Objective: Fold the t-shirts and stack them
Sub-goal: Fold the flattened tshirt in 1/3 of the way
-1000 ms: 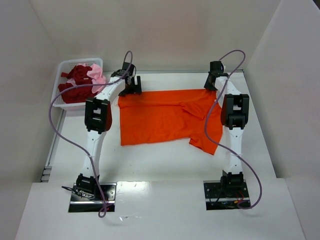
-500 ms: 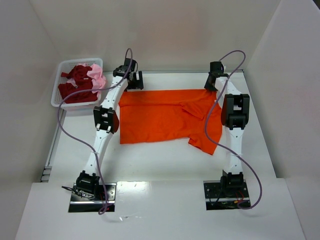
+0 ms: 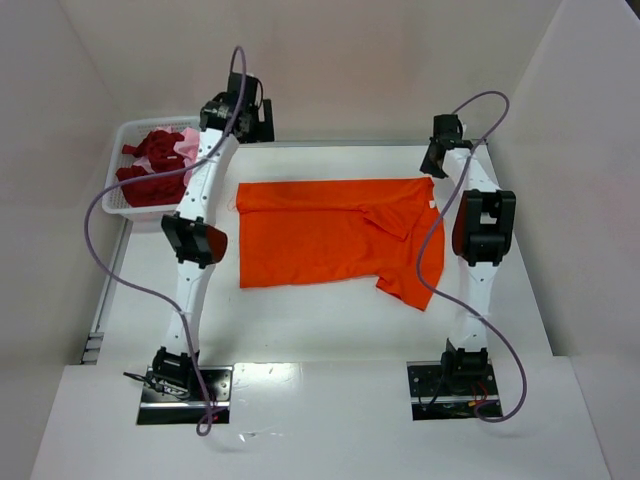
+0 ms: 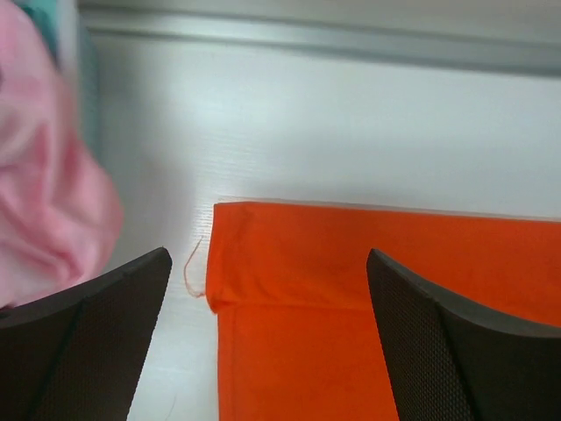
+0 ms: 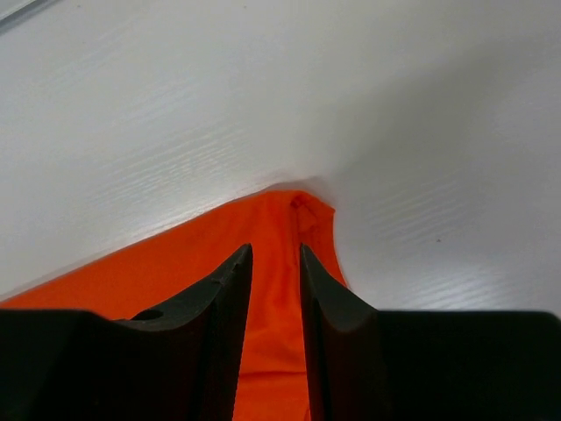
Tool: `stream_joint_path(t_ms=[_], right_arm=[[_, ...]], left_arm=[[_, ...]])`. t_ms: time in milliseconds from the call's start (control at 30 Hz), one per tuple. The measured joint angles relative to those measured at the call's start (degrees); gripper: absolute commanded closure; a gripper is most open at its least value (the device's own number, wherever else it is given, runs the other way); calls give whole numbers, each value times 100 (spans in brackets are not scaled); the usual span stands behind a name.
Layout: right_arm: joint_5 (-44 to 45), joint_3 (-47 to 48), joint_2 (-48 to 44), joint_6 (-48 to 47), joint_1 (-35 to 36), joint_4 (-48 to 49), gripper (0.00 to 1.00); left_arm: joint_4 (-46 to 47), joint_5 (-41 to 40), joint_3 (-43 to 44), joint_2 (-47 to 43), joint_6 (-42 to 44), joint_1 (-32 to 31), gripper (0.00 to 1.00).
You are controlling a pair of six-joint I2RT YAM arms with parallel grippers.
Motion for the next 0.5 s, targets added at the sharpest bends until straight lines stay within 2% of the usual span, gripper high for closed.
stream_joint_path(t_ms=[167, 300, 433, 500], right_arm=[[-13, -455, -557, -63, -24, 164, 63], [-94, -960, -914, -98, -55, 291, 61], [-170, -1239, -1060, -101, -76, 396, 60], [-221, -1316, -1099, -105, -94, 407, 60]], left_arm=[[24, -291, -479, -1360, 109, -319, 0], [26, -535, -1213, -2076, 105, -599, 0], [181, -634, -2568, -2802, 81, -811, 0], [546, -643, -3915, -3536, 46, -835, 0]])
